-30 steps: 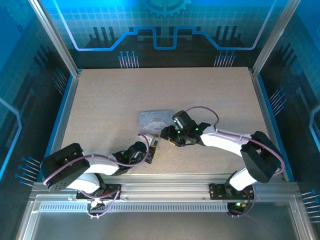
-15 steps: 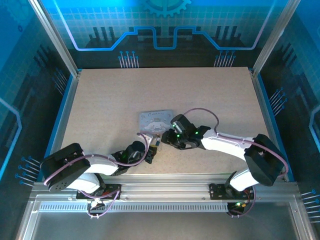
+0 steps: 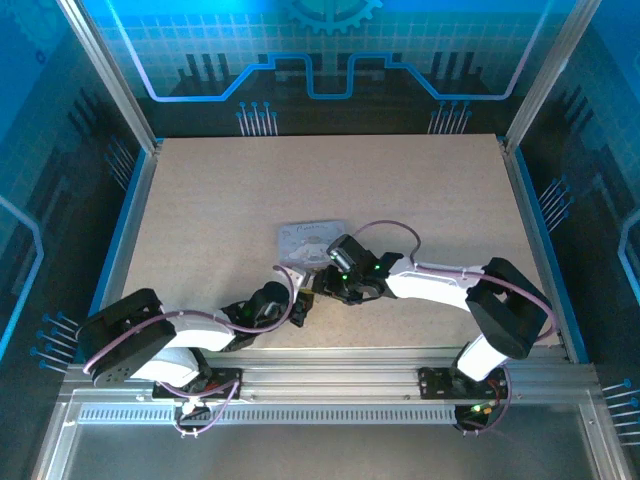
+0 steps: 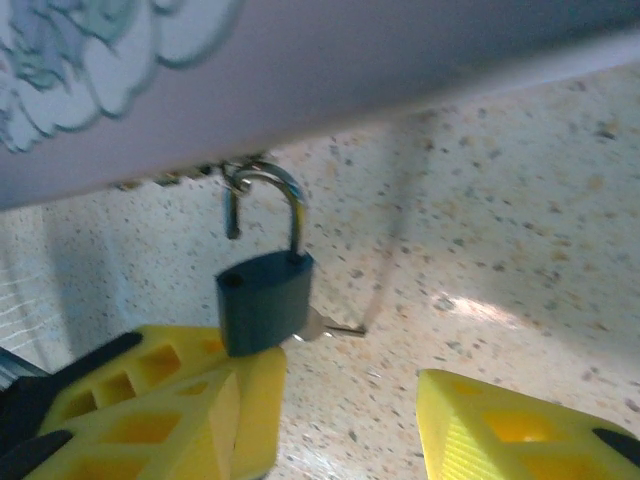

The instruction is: Unlock a padlock with a key

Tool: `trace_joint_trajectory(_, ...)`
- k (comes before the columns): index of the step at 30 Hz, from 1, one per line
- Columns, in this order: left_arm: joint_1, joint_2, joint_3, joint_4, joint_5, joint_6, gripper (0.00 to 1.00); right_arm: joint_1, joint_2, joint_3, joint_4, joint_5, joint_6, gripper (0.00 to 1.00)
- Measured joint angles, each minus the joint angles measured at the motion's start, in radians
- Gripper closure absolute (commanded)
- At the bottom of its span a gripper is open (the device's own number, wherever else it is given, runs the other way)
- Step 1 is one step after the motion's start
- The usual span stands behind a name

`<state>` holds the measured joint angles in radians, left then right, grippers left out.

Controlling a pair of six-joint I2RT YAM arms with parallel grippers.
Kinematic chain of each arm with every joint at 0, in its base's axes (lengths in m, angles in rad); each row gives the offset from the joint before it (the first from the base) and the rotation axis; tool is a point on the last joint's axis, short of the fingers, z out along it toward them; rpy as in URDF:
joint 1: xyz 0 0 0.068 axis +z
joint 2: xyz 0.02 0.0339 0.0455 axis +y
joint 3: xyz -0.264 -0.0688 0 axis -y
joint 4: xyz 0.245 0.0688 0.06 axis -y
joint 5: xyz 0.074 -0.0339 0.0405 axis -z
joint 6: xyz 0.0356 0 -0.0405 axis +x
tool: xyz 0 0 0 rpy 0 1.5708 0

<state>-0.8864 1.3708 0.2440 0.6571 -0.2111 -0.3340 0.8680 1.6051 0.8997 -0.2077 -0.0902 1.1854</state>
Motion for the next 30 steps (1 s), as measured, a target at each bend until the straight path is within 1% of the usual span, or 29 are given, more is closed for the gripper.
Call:
trace_joint_trajectory(8, 0.000, -0.006, 0.000, -0.004, 0.000, 0.000, 1.00, 0.004, 0.041, 0.037, 0.029, -0.023, 0.012, 0.50)
trace_joint_trajectory(11, 0.000, -0.008, 0.000, -0.006, 0.000, 0.000, 1.00, 0.004, 0.061, 0.047, 0.028, -0.023, 0.013, 0.52)
trace_joint_trajectory(13, 0.000, -0.011, 0.000, -0.011, 0.000, 0.003, 1.00, 0.004, 0.080, 0.058, 0.025, -0.024, 0.014, 0.57)
trace_joint_trajectory(18, 0.000, -0.019, -0.005, -0.026, 0.000, 0.004, 1.00, 0.011, 0.094, 0.068, 0.024, -0.024, 0.016, 0.81)
trace_joint_trajectory(21, 0.000, -0.024, -0.006, -0.040, -0.001, 0.014, 1.00, 0.016, 0.094, 0.074, 0.020, -0.022, 0.016, 0.90)
trace_joint_trajectory(26, 0.000, -0.032, -0.011, -0.047, -0.001, 0.023, 1.00, 0.019, 0.094, 0.081, 0.009, -0.023, 0.007, 1.00)
trace_joint_trajectory(28, 0.000, -0.038, -0.013, -0.051, -0.001, 0.023, 0.99, 0.022, 0.094, 0.083, 0.006, -0.022, 0.002, 1.00)
trace_joint_trajectory(30, 0.000, -0.041, -0.013, -0.054, -0.001, 0.025, 0.96, 0.022, 0.094, 0.084, 0.005, -0.023, 0.000, 1.00)
